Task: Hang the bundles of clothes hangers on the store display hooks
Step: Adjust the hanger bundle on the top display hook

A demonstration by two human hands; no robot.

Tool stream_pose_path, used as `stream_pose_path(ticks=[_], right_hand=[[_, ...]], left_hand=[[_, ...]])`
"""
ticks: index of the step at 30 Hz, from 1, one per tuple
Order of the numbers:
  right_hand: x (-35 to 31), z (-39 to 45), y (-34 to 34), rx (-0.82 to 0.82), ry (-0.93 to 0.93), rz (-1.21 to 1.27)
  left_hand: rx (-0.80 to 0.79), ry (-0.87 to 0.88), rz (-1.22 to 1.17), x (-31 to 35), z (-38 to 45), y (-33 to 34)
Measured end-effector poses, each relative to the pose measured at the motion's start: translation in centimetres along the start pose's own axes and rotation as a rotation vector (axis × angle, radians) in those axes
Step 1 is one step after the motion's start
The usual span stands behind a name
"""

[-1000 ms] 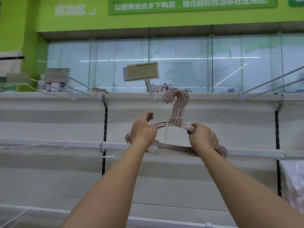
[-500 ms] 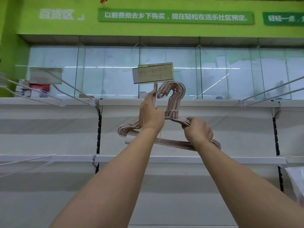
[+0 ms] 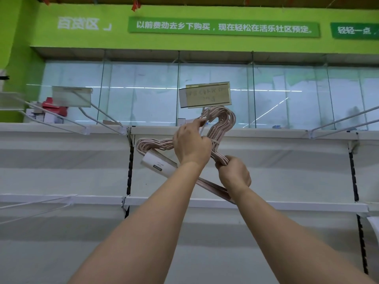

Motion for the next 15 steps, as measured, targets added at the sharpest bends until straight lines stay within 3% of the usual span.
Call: stream_pose_path(ticks=[15], right_hand=[[-2.9, -2.1, 2.5, -0.055, -0.121, -0.084]], left_hand=[[-0.079, 0.045, 0.047, 0.6, -0.5, 0.6]])
Point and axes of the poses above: each hand's wrist, its own z-axis towards the middle knuckle, its own y-axis out of the palm, x = y × z, the point moved 10 cm from there along z, towards the middle knuckle, and after that the axes turned 11 degrees about -y, right-handed, at the moved point
